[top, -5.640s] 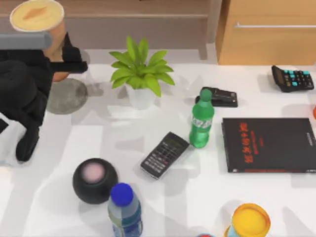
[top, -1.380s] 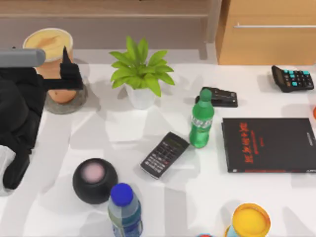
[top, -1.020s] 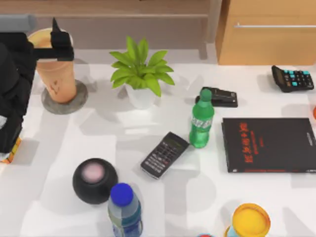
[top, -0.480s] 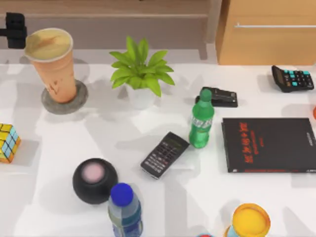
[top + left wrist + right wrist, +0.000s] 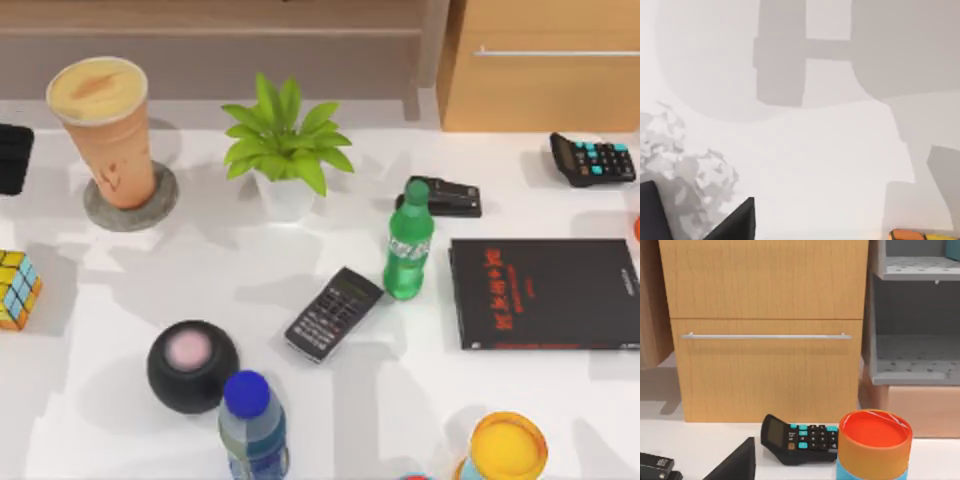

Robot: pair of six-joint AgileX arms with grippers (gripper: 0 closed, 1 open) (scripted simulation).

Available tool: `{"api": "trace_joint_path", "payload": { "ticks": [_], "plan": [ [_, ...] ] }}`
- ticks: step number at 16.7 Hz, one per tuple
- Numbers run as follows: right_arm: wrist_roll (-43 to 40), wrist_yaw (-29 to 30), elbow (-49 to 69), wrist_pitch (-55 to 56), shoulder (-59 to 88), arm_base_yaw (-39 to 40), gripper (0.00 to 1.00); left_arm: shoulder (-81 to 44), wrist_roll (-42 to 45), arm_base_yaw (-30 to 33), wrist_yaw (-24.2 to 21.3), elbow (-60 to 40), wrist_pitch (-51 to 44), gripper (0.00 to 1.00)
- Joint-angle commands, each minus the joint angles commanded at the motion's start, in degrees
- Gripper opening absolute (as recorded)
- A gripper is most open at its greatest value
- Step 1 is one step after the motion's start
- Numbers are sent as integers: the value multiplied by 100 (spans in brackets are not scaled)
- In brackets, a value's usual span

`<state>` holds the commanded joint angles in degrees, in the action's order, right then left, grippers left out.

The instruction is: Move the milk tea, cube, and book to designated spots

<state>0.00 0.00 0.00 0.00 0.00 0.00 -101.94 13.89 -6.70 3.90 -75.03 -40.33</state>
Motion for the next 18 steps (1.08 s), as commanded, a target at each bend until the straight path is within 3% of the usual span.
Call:
{"api": "trace_joint_path", "payload": {
  "ticks": [4,7,15,18],
  "plan": [
    [0,0,0,0,0,0,100,-325,136,25,-241,-423,-1655,100],
    [0,0,0,0,0,0,100,-455,183,60,-362,-616,-2311,100],
    [0,0,0,0,0,0,100,-471,193,53,-388,-629,-2427,100],
    [0,0,0,0,0,0,100,-597,203,62,-395,-350,-2035,100]
  ]
}}
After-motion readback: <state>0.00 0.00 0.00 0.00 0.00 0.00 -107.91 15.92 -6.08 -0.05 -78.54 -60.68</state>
